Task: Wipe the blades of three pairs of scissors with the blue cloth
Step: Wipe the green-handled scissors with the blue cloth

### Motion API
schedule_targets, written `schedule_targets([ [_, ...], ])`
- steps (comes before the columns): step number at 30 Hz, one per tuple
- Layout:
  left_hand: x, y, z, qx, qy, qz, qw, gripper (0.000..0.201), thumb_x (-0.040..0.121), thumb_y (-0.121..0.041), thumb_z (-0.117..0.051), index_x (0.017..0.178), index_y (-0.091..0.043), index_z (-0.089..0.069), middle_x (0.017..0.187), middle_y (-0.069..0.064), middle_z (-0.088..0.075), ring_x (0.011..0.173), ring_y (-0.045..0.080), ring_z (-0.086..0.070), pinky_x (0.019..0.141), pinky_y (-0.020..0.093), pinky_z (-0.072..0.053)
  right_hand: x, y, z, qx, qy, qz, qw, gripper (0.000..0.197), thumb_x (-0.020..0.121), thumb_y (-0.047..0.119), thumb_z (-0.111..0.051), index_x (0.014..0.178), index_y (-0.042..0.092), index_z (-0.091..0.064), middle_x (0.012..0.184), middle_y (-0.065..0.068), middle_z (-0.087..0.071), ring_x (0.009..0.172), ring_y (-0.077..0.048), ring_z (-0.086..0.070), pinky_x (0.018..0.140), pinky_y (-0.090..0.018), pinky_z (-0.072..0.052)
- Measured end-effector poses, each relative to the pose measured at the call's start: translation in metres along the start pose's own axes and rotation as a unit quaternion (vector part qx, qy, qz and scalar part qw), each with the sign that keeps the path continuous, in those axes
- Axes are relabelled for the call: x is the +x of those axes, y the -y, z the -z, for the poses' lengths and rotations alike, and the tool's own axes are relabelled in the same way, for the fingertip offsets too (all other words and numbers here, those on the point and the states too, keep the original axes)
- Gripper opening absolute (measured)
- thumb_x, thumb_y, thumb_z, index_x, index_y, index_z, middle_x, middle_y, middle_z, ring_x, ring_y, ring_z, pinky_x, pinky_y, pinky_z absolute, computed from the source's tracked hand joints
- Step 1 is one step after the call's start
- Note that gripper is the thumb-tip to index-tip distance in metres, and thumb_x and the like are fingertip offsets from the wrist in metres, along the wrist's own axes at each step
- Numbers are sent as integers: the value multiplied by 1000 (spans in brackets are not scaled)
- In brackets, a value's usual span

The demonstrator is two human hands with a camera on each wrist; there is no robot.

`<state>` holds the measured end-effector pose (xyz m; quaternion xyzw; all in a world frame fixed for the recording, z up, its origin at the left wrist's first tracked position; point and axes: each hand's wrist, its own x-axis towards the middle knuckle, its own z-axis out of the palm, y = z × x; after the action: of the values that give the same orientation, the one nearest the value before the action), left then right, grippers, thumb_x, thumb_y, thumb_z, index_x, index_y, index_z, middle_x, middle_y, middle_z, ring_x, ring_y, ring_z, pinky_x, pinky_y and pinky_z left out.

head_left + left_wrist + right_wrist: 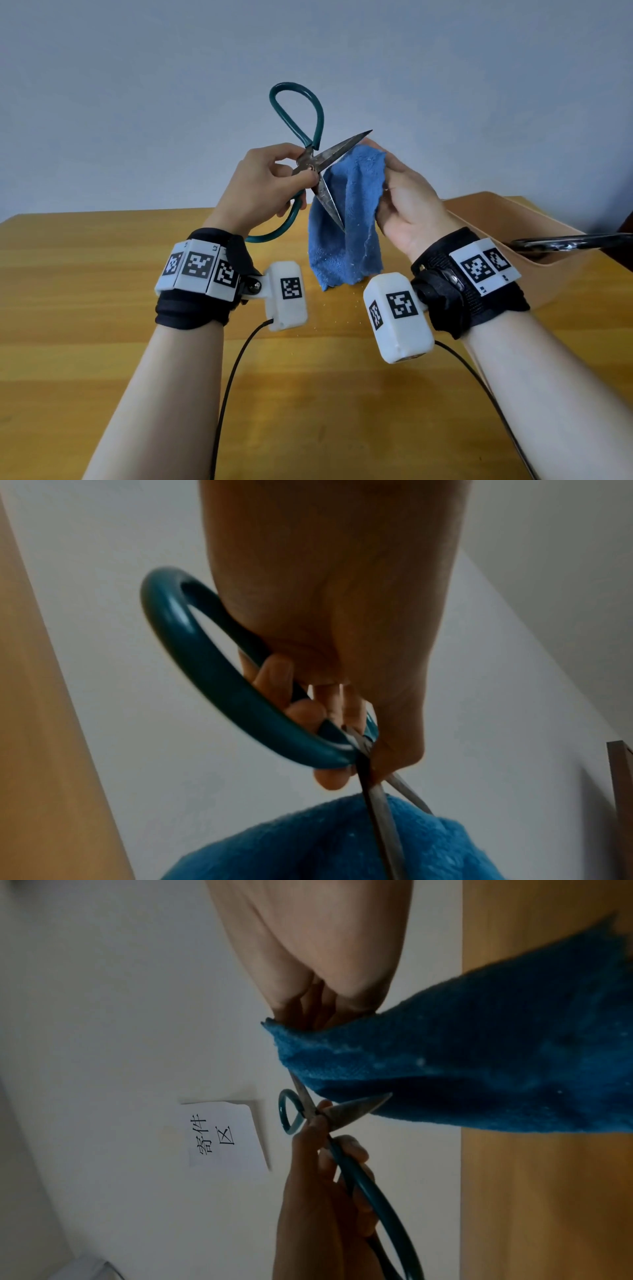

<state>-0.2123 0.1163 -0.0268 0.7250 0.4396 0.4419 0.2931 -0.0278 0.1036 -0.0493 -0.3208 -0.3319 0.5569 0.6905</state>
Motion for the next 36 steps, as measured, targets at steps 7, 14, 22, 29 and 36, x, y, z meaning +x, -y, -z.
schedule_targets([
  [7,2,-3,-10,8,2,-23,1000,14,90,-15,-69,104,-14,-68,62,11,-61,43,17,-37,46,20,-34,-6,-5,-5,-84,25,-36,995,18,93,-3,-60,106,6,-69,68,-4,-72,58,-13,-66,61,-24,-56],
  [14,0,-6,-16,58,30,-38,997,10,88,-15,-69,97,-17,-68,60,5,-65,41,5,-43,47,12,-34,-9,-3,-3,-130,-39,10,991,20,91,-4,-59,104,12,-57,67,-1,-65,45,-7,-56,46,-18,-45],
  [22,-1,-4,-14,72,37,-28,996,7,88,-18,-69,95,-17,-67,60,6,-67,42,6,-43,50,19,-34,-8,-2,-3,-110,-43,7,993,25,93,-2,-58,113,12,-56,77,-6,-69,62,-17,-63,56,-25,-53],
  [29,-1,-4,-10,73,39,-25,996,6,88,-19,-69,94,-18,-67,63,10,-69,41,8,-42,53,26,-36,-4,4,1,-80,-74,37,993,25,93,-8,-50,110,11,-53,78,-7,-65,57,-13,-59,53,-22,-50],
  [36,-1,-6,-11,65,46,-23,997,4,88,-20,-69,90,-19,-67,61,8,-68,46,19,-40,51,26,-36,-6,1,-1,-136,-19,4,991,22,92,-2,-59,103,17,-57,76,-8,-65,64,-21,-57,61,-28,-47],
])
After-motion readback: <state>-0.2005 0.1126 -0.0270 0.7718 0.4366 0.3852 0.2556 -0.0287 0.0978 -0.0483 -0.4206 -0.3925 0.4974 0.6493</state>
